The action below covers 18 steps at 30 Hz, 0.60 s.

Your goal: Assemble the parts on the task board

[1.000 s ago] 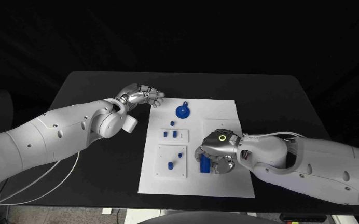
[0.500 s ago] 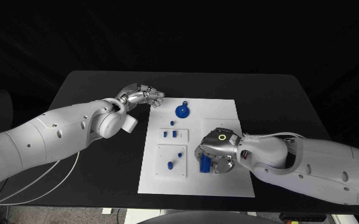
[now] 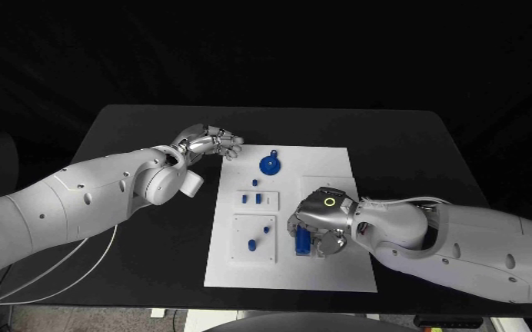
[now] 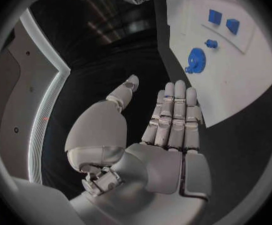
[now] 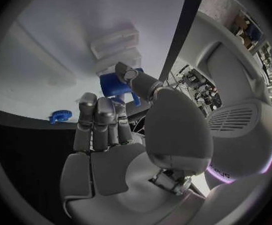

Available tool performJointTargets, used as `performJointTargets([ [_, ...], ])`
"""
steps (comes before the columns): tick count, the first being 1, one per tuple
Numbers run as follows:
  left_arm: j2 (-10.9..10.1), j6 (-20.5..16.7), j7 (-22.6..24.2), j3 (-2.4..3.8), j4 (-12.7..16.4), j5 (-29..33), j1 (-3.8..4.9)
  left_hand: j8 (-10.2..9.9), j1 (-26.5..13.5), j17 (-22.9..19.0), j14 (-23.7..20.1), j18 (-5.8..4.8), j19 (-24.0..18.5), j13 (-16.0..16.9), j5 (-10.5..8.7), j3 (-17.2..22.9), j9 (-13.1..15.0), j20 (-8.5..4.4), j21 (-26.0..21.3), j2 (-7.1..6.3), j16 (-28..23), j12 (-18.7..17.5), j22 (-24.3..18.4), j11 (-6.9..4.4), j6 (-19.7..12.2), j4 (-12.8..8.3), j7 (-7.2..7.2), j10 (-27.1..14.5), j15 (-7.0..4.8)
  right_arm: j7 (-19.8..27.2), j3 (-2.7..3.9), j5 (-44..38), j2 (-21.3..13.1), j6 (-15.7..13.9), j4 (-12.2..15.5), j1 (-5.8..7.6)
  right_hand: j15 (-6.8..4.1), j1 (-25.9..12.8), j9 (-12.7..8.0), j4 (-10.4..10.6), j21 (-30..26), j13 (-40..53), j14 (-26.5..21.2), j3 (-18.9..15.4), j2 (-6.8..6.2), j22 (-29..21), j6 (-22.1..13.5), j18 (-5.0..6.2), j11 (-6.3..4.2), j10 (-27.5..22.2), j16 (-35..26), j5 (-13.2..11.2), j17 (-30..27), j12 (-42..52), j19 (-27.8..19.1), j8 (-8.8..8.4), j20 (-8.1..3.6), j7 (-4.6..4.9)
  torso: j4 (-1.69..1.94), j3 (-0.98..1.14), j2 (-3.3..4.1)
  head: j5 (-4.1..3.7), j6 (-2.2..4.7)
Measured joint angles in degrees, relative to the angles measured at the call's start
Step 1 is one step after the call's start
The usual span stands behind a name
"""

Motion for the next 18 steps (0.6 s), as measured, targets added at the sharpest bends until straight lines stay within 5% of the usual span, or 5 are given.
performJointTargets([
  [18, 0.0, 0.2, -0.3, 0.00, 0.0, 0.0, 0.00, 0.0, 0.0, 0.1, 0.0, -0.05, 0.0, 0.0, 0.00, -0.1, 0.0, 0.00, -0.2, -0.02, 0.0, 0.0, 0.0, 0.21, -0.2, 0.1, -0.20, -0.2, 0.00, 1.8, 0.03, 0.5, -0.4, -0.8, 0.3, 0.01, 0.00, -0.1, 0.0, 0.1, 0.0, -0.3, 0.0, 0.1, 0.06, 0.0, 0.2, 0.00, -0.02, 0.0, 0.0, 0.0, 0.0, 0.0, 0.0, 0.00, 0.00, -0.18, -0.03, 0.03, 0.00, 0.13, -0.04],
])
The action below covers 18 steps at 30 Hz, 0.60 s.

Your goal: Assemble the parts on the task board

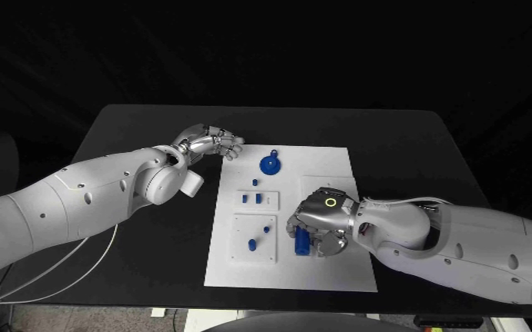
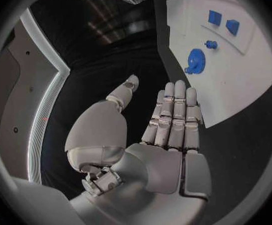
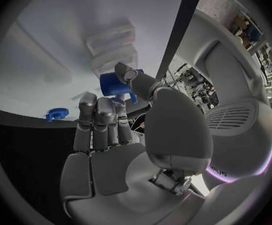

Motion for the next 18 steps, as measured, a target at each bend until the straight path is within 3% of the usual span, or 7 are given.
performJointTargets([
  [18, 0.0, 0.1, -0.2, 0.00, 0.0, 0.0, 0.00, 0.0, 0.0, 0.1, 0.0, -0.10, 0.0, 0.0, 0.00, 0.0, -0.1, 0.00, 0.0, 0.00, -0.2, 0.0, 0.0, 0.00, -0.2, 0.0, 0.21, 0.0, 0.00, 0.3, -0.01, 0.2, -0.4, 0.8, 0.0, -0.12, -0.01, 0.0, 0.0, 0.0, 0.0, -0.2, 0.0, 0.0, -0.02, 0.0, 0.2, 0.00, -0.01, 0.0, 0.0, -0.2, 0.0, 0.0, 0.0, 0.00, 0.00, -0.13, 0.01, 0.02, 0.01, 0.04, -0.05],
])
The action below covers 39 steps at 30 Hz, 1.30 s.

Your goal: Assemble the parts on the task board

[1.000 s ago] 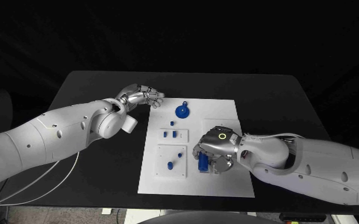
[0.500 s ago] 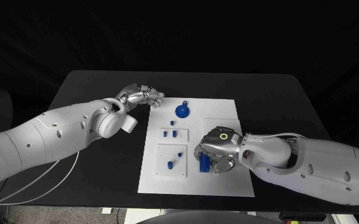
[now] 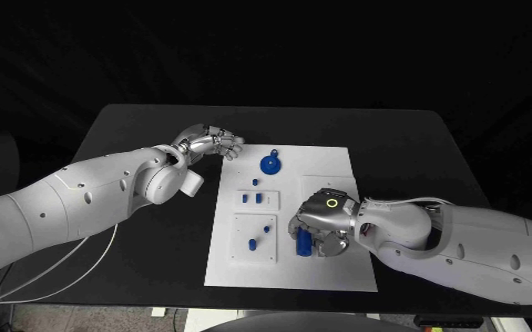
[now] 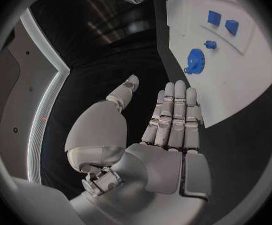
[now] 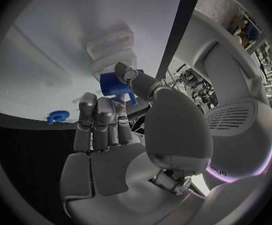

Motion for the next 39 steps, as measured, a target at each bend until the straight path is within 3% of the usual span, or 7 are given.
performJointTargets([
  [14, 0.0, 0.1, -0.1, 0.00, 0.0, 0.0, 0.00, 0.0, 0.0, 0.0, 0.0, -0.28, 0.0, 0.0, 0.00, 0.0, 0.0, 0.00, 0.0, 0.00, 0.0, 0.0, 0.0, 0.00, 0.0, 0.0, 0.00, 0.0, 0.00, 0.2, 0.00, 0.5, 0.6, 0.2, -0.4, -0.29, 0.03, 0.0, 0.0, 0.1, 0.0, -0.5, 0.0, 0.4, -0.01, 0.0, -0.1, 0.00, 0.00, 0.0, 0.0, 0.0, 0.0, 0.4, -0.2, -0.03, 0.20, 0.14, 0.03, -0.05, 0.01, -0.04, -0.05],
  [19, 0.1, 0.2, -0.2, 0.00, 0.0, 0.0, 0.00, 0.0, 0.0, 0.0, 0.0, -0.29, 0.0, 0.0, 0.00, 0.0, 0.0, 0.00, 0.0, 0.00, 0.0, 0.0, 0.0, 0.00, 0.0, 0.0, 0.00, 0.0, 0.00, 0.3, 0.00, 1.1, 0.7, 0.5, -0.8, -0.33, 0.65, 0.0, -1.0, 0.2, 0.0, -0.6, -0.7, 0.8, -0.01, 0.0, -1.6, -0.06, 0.62, -1.0, -0.4, 0.0, 0.0, 0.5, -0.7, -1.71, 0.32, 1.71, 0.04, -0.05, 0.02, 0.03, -0.04],
  [24, 0.2, 0.3, -0.2, 0.00, 0.0, 0.0, 0.00, 0.0, 0.0, 0.1, 0.0, -0.30, 0.0, 0.0, 0.00, 0.0, 0.0, 0.00, -0.2, 0.00, 0.0, 0.0, 0.1, 0.00, 0.0, 0.0, 0.00, 0.0, 0.00, 0.1, 0.01, 1.7, 0.6, 1.1, -1.2, -0.33, 1.01, 0.6, -2.0, 0.0, -0.6, -0.9, -1.7, 1.8, -0.56, 0.0, -3.6, -0.88, 1.01, -2.9, -0.9, 0.0, 0.0, 0.5, -1.7, -3.92, 0.91, 3.69, 0.01, -0.05, 0.02, -0.02, 0.05],
  [28, 0.2, 0.3, -0.3, 0.00, 0.0, 0.0, 0.00, 0.0, 0.0, 0.2, 0.0, 0.19, 0.0, 0.0, 0.00, 0.0, 0.0, 0.00, -0.2, 0.00, 0.0, 0.0, 0.1, 0.00, 0.0, 0.0, 0.00, 0.0, 0.00, 0.0, 0.01, 2.1, 0.7, 1.3, -1.3, -0.33, 0.96, 0.8, -2.8, 0.0, -0.7, -1.4, -2.3, 2.2, -0.75, 0.0, -4.6, -0.97, 0.60, -3.7, -1.1, 0.0, 0.0, 0.4, -2.1, -5.15, 1.22, 4.70, 0.01, -0.05, 0.02, -0.03, 0.07],
  [33, 0.2, 0.4, -0.4, 0.00, 0.0, 0.0, 0.00, 0.0, 0.0, 0.2, 0.0, 0.46, 0.0, 0.0, 0.00, 0.0, 0.0, 0.00, -0.2, 0.00, -0.2, 0.0, 0.2, 0.00, 0.0, 0.0, 0.00, 0.0, 0.00, -0.4, 0.01, 2.5, 0.7, 1.9, -1.7, -0.34, 0.82, 1.0, -3.2, -0.1, -0.7, -1.8, -2.7, 2.4, -0.98, 0.0, -6.7, -0.99, 0.33, -4.2, -1.1, 0.0, 0.1, 0.4, -2.4, -5.72, 1.52, 4.26, 0.01, 0.02, 0.02, 0.01, 0.13],
  [39, 0.2, 0.6, -0.5, 0.00, 0.0, 0.0, 0.00, 0.0, 0.0, 0.2, 0.0, 0.45, 0.0, 0.0, 0.00, 0.0, 0.0, 0.00, -0.2, 0.00, -0.2, 0.0, 0.2, 0.00, 0.0, 0.0, 0.00, 0.0, 0.00, -0.4, 0.06, 2.9, 0.7, 2.4, -1.6, -0.31, 0.71, 1.0, -3.3, 0.0, -0.9, -2.0, -2.8, 2.5, -0.98, 0.0, -6.8, -0.99, 0.41, -4.3, -1.3, 0.0, 0.1, 0.4, -2.8, -5.73, 1.52, 4.32, -0.03, 0.02, 0.01, -0.02, 0.15],
])
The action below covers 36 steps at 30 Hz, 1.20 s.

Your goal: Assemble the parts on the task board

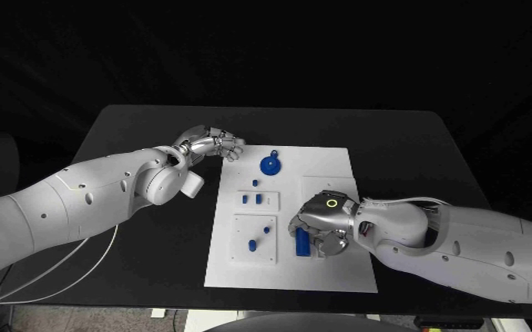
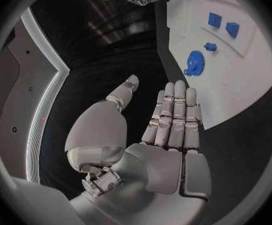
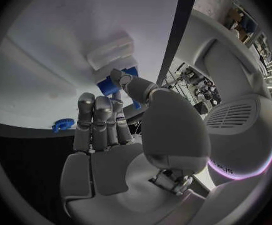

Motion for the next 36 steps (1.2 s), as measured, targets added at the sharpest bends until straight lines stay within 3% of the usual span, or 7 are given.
performJointTargets([
  [10, 0.0, 0.1, -0.1, 0.00, 0.0, 0.0, 0.00, 0.0, 0.0, 0.1, 0.0, -0.02, 0.0, 0.0, 0.00, 0.0, 0.0, 0.00, 0.0, 0.00, 0.0, 0.0, 0.1, 0.00, 0.0, 0.0, 0.00, 0.0, 0.00, 0.0, -0.02, 0.6, -0.1, 0.3, 0.3, -0.01, 0.11, 0.0, 0.4, 0.1, 0.0, -0.3, -0.3, 0.9, 0.00, 0.0, 1.2, -0.25, 0.20, -0.6, 0.0, 0.0, 0.2, 0.0, -0.2, 1.06, 0.21, 0.26, 0.03, -0.04, -0.01, -0.07, -0.05],
  [18, 0.0, 0.1, -0.2, 0.00, 0.0, 0.0, 0.00, 0.0, 0.0, 0.1, 0.0, -0.08, 0.0, 0.0, 0.00, 0.0, 0.0, 0.00, 0.0, 0.00, 0.0, 0.0, 0.0, 0.00, 0.0, 0.0, 0.00, 0.0, 0.00, -0.1, -0.07, 1.7, -1.1, -0.8, 0.6, -0.07, 0.14, -0.1, -0.4, -0.1, 0.0, -0.7, -0.6, 1.0, -0.11, 0.0, -2.2, -0.26, -0.10, -0.9, 0.0, 0.0, 0.2, 0.3, -0.2, -0.45, 0.21, -0.28, 0.03, -0.07, -0.02, -0.12, 0.14],
  [24, 0.0, 0.1, -0.2, 0.00, -0.1, 0.0, 0.00, 0.0, 0.0, 0.1, 0.0, -0.28, 0.0, 0.0, 0.00, 0.0, 0.0, 0.00, 0.0, 0.00, 0.0, 0.0, 0.1, 0.00, 0.0, 0.0, 0.00, 0.0, 0.00, -0.4, -0.06, 4.0, -2.5, -2.8, 1.2, 0.25, -0.66, -0.1, -1.0, -0.2, 0.0, -1.0, -0.6, 0.6, -0.34, 0.0, -6.8, 0.64, -0.79, -1.3, 0.0, 0.0, 0.4, 1.1, -0.2, -1.97, 0.21, -2.15, 0.03, -0.07, -0.03, -0.21, 0.39],
  [32, 0.1, 0.1, -0.2, 0.00, -0.1, 0.0, 0.00, 0.0, 0.0, 0.2, 0.0, -0.30, 0.0, 0.0, 0.00, 0.0, 0.0, 0.00, 0.0, 0.00, 0.0, 0.0, 0.1, 0.00, 0.0, 0.0, 0.00, 0.0, 0.00, 0.0, -0.06, 10.4, -5.5, -6.5, 2.2, 2.96, -0.87, -1.3, -1.7, 0.2, 0.2, -1.5, -0.6, -0.4, -1.28, 0.0, -13.4, 1.46, -1.15, -1.3, 0.0, 0.3, 0.5, 1.7, -0.2, -4.16, 0.21, -5.07, 0.03, -0.02, -0.04, -0.57, 0.93],
  [34, 0.2, 0.1, -0.2, -0.01, -0.1, 0.0, 0.00, 0.0, 0.0, 0.2, 0.0, -0.31, 0.0, 0.0, 0.00, 0.0, 0.0, 0.00, 0.0, 0.00, 0.0, 0.0, 0.1, 0.00, 0.0, 0.0, 0.00, 0.0, 0.00, 0.0, -0.06, 13.5, -6.7, -7.3, 1.9, 3.80, -1.04, -2.8, -1.7, 0.5, 0.4, -1.5, -0.4, -1.1, -1.14, 0.0, -13.7, 1.48, -1.15, -1.3, 0.2, 0.4, 0.5, 1.8, -0.2, -4.16, 0.21, -4.51, 0.03, -0.02, -0.04, -0.70, 1.07],
  [36, 0.2, 0.1, -0.2, -0.01, -0.1, 0.0, 0.01, 0.0, 0.0, 0.2, 0.0, -0.31, 0.0, 0.0, 0.00, 0.0, 0.0, 0.00, 0.0, 0.00, 0.0, 0.0, 0.1, 0.00, 0.0, 0.0, 0.00, 0.0, 0.00, 0.0, -0.06, 16.5, -7.6, -7.8, 1.4, 4.54, -1.13, -4.9, -1.4, 0.9, 0.4, -1.6, -0.3, -2.2, -1.02, 0.0, -13.0, 1.53, -1.15, -1.3, 0.4, 0.8, 0.5, 2.1, -0.1, -3.49, 0.33, -2.11, 0.03, -0.03, -0.04, -0.85, 1.18],
])
